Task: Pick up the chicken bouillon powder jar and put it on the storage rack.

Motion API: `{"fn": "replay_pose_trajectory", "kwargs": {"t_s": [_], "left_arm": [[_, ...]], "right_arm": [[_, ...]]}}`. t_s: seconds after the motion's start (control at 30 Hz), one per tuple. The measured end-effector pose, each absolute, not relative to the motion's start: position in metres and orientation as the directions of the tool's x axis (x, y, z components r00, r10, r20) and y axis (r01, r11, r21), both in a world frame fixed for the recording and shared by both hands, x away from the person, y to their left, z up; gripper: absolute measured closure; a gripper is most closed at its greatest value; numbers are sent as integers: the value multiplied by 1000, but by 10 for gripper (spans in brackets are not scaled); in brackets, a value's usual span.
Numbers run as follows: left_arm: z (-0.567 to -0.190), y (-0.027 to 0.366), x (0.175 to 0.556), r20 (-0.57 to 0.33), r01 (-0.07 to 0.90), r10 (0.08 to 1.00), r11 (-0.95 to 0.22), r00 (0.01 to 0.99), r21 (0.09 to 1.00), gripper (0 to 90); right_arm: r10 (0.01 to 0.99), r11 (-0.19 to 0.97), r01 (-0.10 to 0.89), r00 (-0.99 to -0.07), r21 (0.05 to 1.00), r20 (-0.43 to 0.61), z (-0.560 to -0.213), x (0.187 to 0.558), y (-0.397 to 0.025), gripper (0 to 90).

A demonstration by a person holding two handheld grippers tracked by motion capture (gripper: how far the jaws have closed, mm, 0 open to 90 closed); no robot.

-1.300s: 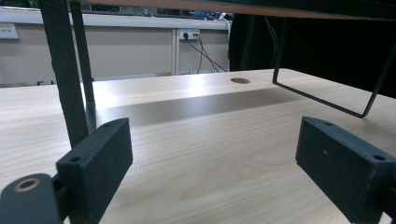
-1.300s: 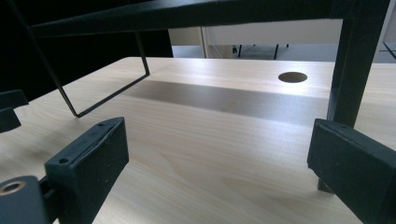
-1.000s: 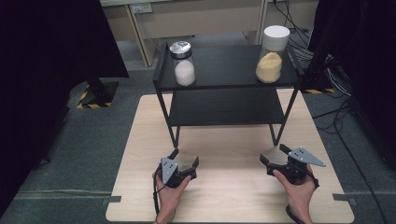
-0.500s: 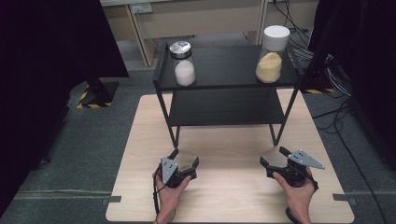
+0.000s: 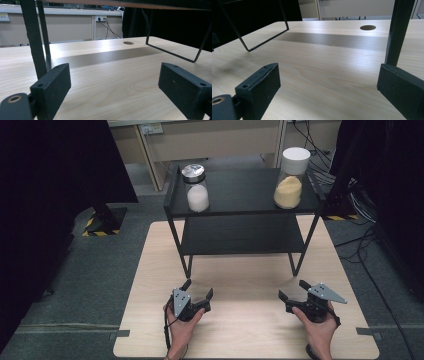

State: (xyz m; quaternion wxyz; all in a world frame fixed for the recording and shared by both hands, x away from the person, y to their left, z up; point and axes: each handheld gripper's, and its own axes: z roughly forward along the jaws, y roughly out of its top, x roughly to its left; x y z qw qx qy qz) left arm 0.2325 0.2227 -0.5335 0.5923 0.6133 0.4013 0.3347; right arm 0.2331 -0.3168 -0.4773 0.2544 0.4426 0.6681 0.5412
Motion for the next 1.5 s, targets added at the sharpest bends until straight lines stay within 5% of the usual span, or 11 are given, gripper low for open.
{"fn": "replay_pose_trajectory", "kwargs": {"t_s": [1.5], "left_arm": [[-534,222,232,-52,85,888,15,456,996,101]], "right_arm": [[861,111,333,-502,936,77,-481,233,-311,46]]}}
